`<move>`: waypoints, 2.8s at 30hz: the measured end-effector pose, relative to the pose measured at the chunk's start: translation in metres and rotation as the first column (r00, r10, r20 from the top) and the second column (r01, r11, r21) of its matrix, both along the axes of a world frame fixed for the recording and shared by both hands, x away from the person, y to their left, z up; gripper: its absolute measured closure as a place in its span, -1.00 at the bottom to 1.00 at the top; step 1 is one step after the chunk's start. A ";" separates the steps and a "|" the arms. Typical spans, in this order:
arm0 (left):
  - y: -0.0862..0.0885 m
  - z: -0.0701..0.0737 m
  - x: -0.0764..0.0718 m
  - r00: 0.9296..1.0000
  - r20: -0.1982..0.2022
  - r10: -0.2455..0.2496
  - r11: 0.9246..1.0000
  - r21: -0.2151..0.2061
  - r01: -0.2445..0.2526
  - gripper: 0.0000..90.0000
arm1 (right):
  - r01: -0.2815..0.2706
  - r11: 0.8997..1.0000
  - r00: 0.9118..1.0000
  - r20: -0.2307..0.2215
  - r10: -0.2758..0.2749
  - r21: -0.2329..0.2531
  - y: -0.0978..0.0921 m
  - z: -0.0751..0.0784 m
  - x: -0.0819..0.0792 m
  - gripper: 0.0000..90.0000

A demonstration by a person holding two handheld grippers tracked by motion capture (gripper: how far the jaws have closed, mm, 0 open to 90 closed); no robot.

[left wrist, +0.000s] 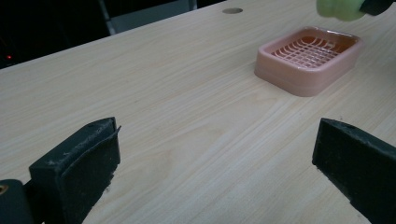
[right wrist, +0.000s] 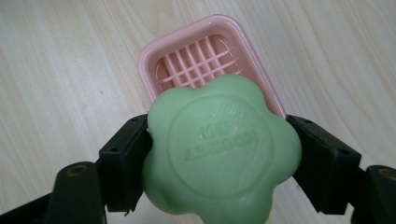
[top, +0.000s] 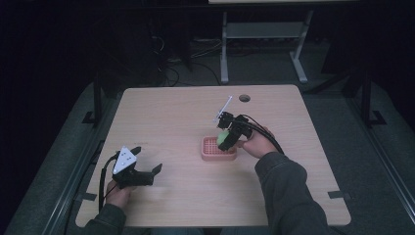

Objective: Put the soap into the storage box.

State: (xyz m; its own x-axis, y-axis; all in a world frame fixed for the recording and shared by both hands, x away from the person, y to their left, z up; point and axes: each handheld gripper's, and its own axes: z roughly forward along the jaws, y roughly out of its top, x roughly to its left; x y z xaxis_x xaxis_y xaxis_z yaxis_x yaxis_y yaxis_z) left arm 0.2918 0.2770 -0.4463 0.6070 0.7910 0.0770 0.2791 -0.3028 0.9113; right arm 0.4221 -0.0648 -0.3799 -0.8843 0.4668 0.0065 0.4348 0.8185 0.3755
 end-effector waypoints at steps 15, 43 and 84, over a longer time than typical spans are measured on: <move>0.000 0.000 0.000 1.000 0.000 -0.002 1.000 -0.003 0.002 -1.00 | 0.005 1.000 1.000 -0.027 -0.005 0.002 0.009 -0.014 0.009 -0.43; 0.000 0.000 0.000 1.000 0.001 -0.001 1.000 -0.007 0.001 -1.00 | 0.017 1.000 0.998 -0.055 -0.018 -0.019 0.022 -0.036 0.017 -0.43; 0.000 0.000 0.000 1.000 -0.001 -0.008 1.000 0.002 0.008 -1.00 | 0.041 0.999 0.996 -0.075 -0.040 0.003 0.017 -0.036 0.018 -0.44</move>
